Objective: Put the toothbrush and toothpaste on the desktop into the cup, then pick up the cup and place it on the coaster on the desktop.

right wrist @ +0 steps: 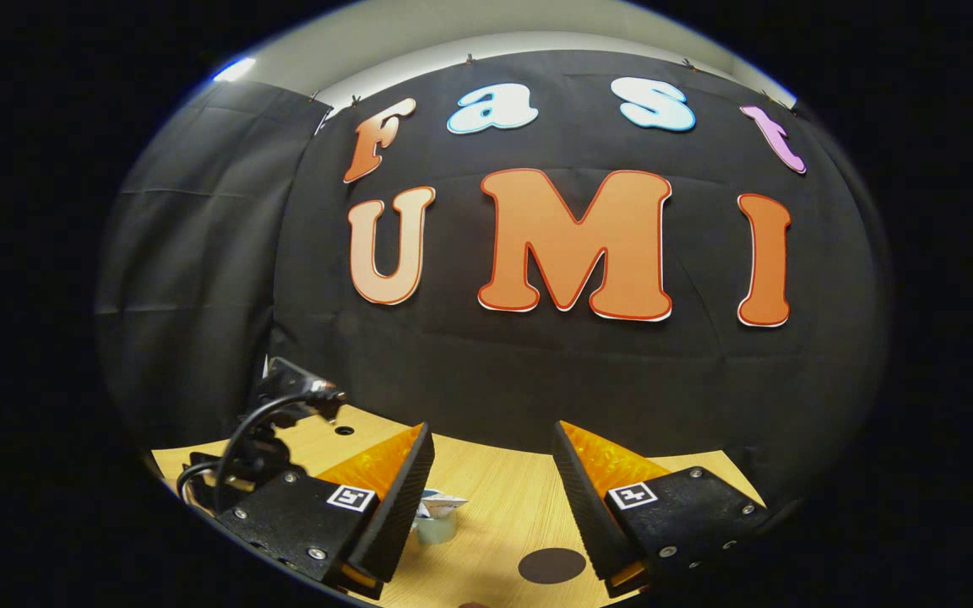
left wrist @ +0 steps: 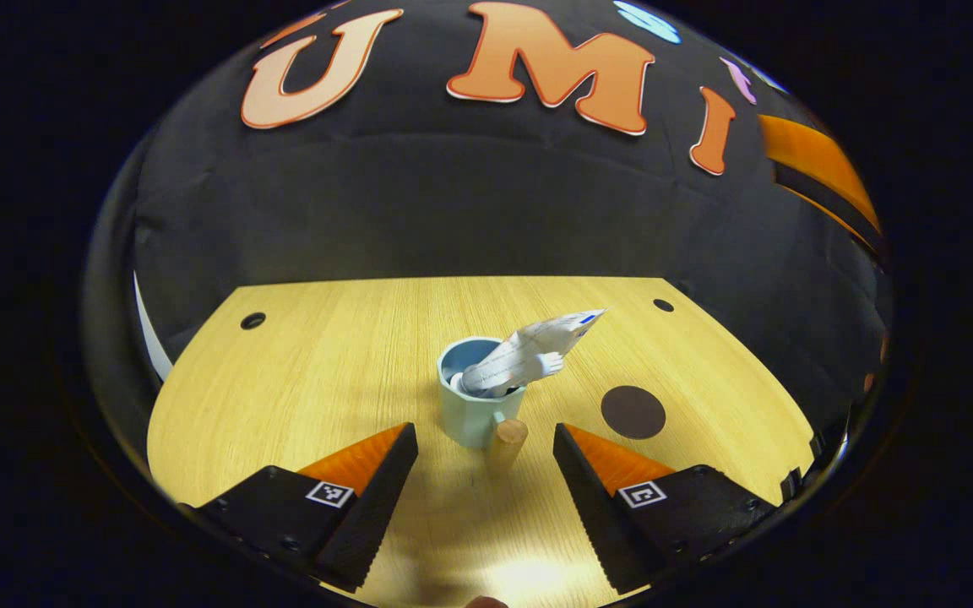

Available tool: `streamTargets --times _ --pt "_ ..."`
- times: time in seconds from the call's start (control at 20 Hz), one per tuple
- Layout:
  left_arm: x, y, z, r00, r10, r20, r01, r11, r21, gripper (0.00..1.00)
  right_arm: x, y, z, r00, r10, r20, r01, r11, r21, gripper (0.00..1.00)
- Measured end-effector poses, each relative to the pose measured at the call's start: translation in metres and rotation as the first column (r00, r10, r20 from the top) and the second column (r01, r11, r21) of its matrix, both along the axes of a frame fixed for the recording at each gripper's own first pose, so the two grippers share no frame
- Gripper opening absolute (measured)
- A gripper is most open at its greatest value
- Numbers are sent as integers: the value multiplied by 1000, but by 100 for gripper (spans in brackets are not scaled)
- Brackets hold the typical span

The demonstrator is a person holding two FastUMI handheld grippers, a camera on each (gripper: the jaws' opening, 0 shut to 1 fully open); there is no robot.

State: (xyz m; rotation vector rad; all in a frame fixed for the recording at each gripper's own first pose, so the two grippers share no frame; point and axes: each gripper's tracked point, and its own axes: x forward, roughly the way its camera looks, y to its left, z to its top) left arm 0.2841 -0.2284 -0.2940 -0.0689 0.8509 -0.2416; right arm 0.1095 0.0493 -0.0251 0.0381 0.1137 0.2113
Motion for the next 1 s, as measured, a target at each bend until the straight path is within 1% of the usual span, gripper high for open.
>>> streamTargets --times 0.15,0.4,0.5,0.65,0.75,0.85,0.9,0.95,1.0 --pt "8 -2 -4 997 2 -75 -2 1000 0 98 -14 -7 -2 1000 5 -5 -5 999 -43 85" --pt "17 -8 -23 981 -4 -195 21 996 82 98 -37 -13 -2 1000 30 1 -30 996 -80 86" --pt "21 -6 -30 975 16 -224 12 993 121 97 -47 -19 -7 1000 26 -9 -27 996 -80 87" --pt "19 -12 -41 955 35 -295 3 992 130 98 -60 -19 -18 999 39 -17 -40 996 -78 88" --pt "20 -10 -47 943 54 -329 -3 988 154 98 -66 -22 -28 999 41 -33 -43 996 -79 88" --pt "27 -8 -48 938 79 -337 -17 983 183 94 -73 -24 -31 998 47 -35 -50 995 -83 89" --pt "29 -8 -48 936 81 -342 -16 981 191 89 -76 -26 -32 998 48 -35 -51 995 -86 89" --pt "28 -9 -49 931 81 -355 -10 980 198 87 -80 -28 -33 998 46 -35 -49 995 -87 90" --pt "30 -10 -48 928 86 -363 -8 977 212 79 -82 -29 -35 998 48 -36 -51 995 -89 90"
